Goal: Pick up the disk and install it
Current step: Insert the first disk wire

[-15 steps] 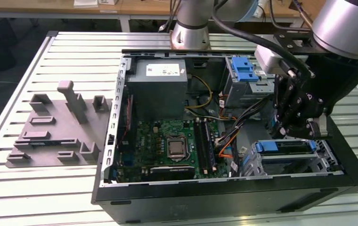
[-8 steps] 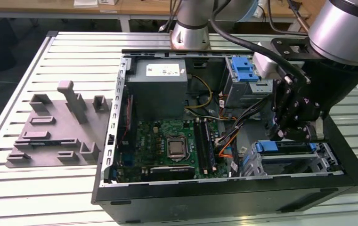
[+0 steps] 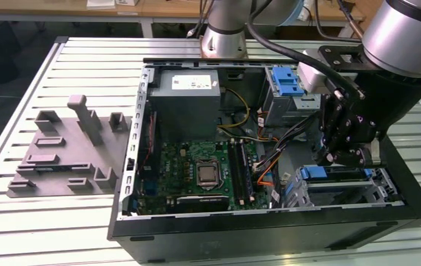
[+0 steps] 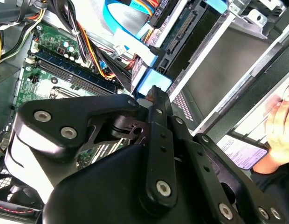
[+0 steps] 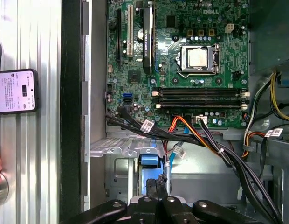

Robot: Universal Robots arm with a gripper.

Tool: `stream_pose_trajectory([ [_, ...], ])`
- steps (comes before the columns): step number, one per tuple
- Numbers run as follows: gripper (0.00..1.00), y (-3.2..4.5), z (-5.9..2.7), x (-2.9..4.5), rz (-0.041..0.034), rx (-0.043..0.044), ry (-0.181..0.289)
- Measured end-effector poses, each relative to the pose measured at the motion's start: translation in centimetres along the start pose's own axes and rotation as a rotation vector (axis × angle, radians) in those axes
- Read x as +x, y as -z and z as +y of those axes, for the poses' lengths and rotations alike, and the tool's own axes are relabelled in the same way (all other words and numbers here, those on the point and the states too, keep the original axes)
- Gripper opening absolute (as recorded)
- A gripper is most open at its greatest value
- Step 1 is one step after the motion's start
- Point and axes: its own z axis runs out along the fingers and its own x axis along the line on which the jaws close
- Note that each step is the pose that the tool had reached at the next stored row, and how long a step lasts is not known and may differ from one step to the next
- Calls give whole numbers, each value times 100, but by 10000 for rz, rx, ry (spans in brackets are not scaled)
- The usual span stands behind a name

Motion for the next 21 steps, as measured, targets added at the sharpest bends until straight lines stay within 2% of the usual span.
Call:
stream_pose_trajectory([
  [7,11,-1,-2,0,-1,0,-2],
  [10,11,-1,-37,0,-2,0,-1],
  [13,11,0,-119,-2,-1,0,0],
  [21,11,4,-418,-7,0,0,0],
])
